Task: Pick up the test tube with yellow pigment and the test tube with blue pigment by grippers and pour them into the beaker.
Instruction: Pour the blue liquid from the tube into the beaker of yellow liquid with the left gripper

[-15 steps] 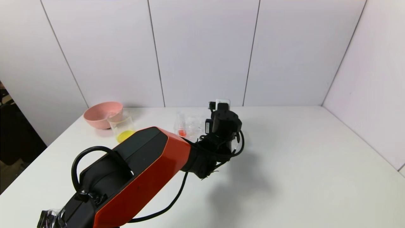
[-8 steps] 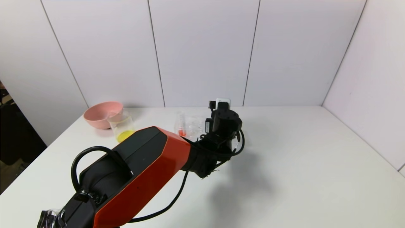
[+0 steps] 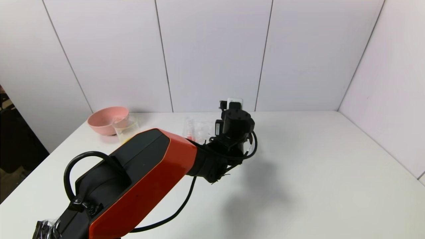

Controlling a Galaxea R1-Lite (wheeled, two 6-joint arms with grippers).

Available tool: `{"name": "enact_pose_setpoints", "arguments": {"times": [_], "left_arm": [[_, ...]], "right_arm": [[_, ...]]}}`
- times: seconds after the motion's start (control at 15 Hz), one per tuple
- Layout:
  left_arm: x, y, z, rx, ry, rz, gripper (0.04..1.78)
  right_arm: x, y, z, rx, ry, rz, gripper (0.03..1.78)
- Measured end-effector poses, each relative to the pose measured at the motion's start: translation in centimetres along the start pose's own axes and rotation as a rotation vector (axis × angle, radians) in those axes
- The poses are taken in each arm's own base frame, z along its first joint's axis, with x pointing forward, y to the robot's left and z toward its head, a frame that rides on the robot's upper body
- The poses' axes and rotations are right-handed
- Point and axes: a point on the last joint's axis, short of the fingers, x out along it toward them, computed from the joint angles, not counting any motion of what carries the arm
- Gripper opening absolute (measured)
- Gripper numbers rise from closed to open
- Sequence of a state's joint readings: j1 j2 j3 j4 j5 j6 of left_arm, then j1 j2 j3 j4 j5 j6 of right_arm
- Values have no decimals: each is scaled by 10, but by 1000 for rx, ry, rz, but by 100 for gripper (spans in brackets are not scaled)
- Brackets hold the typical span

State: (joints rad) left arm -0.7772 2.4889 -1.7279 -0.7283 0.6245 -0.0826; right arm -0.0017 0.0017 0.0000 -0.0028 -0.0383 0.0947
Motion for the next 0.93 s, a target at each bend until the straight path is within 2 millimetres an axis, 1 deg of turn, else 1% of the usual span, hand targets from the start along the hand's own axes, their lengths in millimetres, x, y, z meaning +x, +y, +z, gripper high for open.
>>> {"name": "enact_pose_setpoints", "arguments": {"times": [0.2, 0.67, 0.93], "left_arm": [[-3, 0, 13, 8, -18, -1, 50], [-19, -5, 43, 3, -29, -18, 50], [-27, -4, 61, -5, -37, -24, 50]], "right_arm": [[0, 0, 0, 0, 0, 0, 171], [0, 0, 0, 0, 0, 0, 171], [0, 0, 0, 0, 0, 0, 171]]}}
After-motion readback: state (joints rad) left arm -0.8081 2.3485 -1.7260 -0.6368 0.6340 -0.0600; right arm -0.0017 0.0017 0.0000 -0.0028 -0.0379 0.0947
